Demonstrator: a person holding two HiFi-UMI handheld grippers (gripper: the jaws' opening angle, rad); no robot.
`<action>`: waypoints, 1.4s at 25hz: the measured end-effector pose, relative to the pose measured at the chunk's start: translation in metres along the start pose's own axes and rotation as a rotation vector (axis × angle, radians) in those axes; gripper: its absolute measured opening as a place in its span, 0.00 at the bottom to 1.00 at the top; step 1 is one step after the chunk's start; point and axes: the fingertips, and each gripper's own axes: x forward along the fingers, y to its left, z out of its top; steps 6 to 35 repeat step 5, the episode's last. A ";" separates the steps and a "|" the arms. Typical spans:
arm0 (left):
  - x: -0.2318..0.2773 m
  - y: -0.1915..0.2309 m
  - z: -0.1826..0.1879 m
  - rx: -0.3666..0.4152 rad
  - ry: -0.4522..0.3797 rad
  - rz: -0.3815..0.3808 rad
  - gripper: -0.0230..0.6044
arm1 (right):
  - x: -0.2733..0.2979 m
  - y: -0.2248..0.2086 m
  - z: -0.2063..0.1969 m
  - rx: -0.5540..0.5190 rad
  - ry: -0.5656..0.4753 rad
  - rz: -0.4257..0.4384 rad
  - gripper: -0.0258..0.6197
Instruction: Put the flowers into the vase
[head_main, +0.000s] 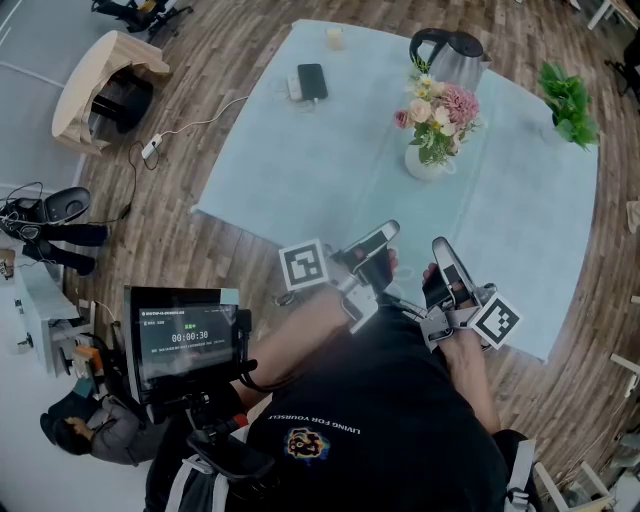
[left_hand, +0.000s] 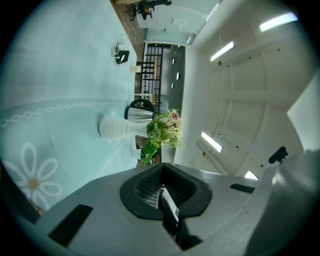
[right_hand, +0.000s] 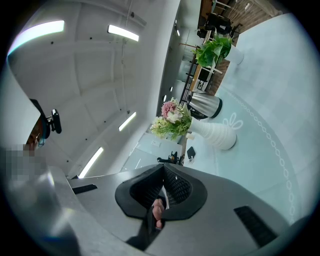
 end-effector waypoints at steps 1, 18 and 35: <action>0.000 0.000 0.000 -0.001 0.000 0.001 0.05 | 0.000 0.000 0.000 -0.001 0.000 0.001 0.07; 0.000 0.001 -0.001 -0.007 0.000 0.002 0.05 | -0.001 -0.001 0.000 0.001 -0.001 -0.004 0.07; 0.000 0.001 -0.001 -0.007 0.000 0.002 0.05 | -0.001 -0.001 0.000 0.001 -0.001 -0.004 0.07</action>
